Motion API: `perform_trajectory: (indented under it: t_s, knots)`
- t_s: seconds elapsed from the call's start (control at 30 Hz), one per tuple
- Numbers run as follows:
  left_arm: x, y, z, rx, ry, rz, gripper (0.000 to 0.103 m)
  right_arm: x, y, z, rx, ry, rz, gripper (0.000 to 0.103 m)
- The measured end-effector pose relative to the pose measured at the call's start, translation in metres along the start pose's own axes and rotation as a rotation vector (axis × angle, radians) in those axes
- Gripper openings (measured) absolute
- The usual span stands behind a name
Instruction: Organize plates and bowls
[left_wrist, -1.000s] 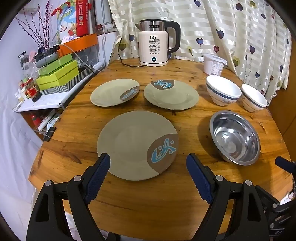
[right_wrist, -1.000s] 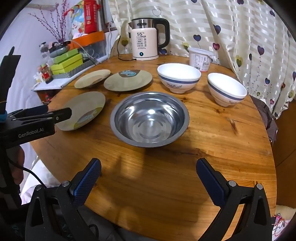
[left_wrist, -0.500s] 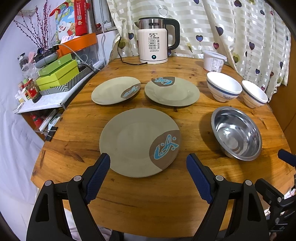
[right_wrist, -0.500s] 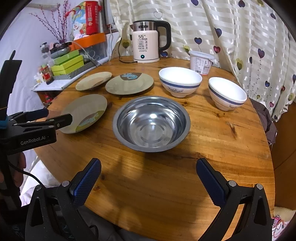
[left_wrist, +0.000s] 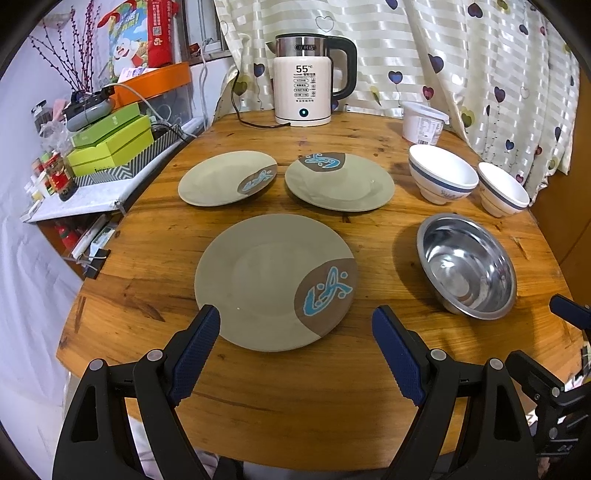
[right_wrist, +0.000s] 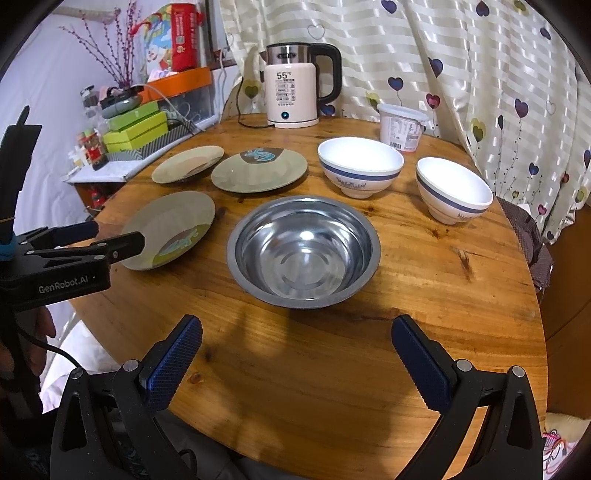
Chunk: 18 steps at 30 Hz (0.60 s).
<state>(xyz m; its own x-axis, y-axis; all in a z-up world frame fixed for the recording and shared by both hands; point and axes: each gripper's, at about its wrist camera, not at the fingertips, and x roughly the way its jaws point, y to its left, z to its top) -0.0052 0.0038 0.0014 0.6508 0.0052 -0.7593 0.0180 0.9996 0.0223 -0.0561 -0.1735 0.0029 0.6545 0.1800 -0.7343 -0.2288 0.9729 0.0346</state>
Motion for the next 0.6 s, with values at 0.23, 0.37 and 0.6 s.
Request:
perform_trajectory:
  t_s: [0.23,0.37,0.6]
  knots:
    - [0.0011,0.0003,-0.001,-0.004,0.005,0.002,0.085,-0.0013,-0.0011,0.0006,0.003,-0.002,0.0,0.103]
    - [0.0021,0.0001,-0.0015,0.001,0.006,-0.001,0.085,-0.0016,-0.0017,0.0009,0.003,-0.003,0.0,0.103]
    - [0.0042,0.0008,-0.0022,0.002,0.011,-0.014,0.085,-0.002,-0.0019,0.0015,0.003,-0.007,0.001,0.103]
